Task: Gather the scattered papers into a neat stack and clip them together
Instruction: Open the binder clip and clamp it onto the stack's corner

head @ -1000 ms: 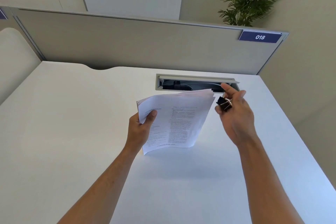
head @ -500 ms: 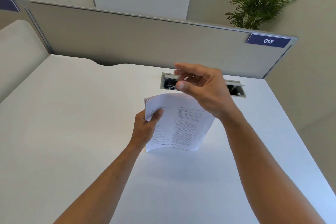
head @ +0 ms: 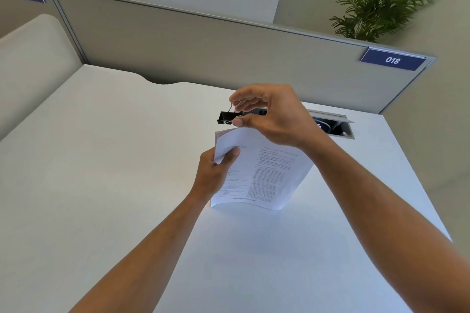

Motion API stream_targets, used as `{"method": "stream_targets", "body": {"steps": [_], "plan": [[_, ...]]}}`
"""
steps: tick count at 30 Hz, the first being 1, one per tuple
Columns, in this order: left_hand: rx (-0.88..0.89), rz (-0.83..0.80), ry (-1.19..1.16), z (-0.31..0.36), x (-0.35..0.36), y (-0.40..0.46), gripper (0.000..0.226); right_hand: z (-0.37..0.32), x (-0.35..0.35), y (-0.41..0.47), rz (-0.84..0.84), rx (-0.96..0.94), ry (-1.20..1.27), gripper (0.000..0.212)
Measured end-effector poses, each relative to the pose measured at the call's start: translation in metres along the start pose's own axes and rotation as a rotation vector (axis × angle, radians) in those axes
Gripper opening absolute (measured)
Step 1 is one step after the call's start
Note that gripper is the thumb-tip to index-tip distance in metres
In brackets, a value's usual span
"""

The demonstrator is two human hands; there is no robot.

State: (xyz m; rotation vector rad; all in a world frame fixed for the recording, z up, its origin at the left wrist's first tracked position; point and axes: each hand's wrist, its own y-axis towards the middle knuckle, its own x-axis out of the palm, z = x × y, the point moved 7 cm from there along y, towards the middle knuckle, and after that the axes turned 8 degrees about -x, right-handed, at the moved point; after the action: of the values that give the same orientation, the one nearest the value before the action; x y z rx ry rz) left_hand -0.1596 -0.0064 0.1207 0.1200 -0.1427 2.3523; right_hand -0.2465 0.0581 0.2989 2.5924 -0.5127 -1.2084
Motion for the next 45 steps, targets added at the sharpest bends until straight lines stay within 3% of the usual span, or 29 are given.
{"method": "stream_targets", "body": {"steps": [14, 28, 45], "plan": [[0.017, -0.049, -0.003, 0.001, 0.001, 0.000, 0.013, -0.001, -0.004, 0.003, -0.075, -0.004, -0.173, 0.026], [0.018, -0.059, 0.015, -0.002, 0.001, 0.001, 0.014, 0.001, 0.013, 0.006, -0.115, 0.028, -0.169, 0.024], [0.004, -0.041, 0.025, -0.003, -0.001, 0.001, 0.017, 0.005, 0.025, 0.006, -0.215, 0.037, -0.146, 0.043]]}}
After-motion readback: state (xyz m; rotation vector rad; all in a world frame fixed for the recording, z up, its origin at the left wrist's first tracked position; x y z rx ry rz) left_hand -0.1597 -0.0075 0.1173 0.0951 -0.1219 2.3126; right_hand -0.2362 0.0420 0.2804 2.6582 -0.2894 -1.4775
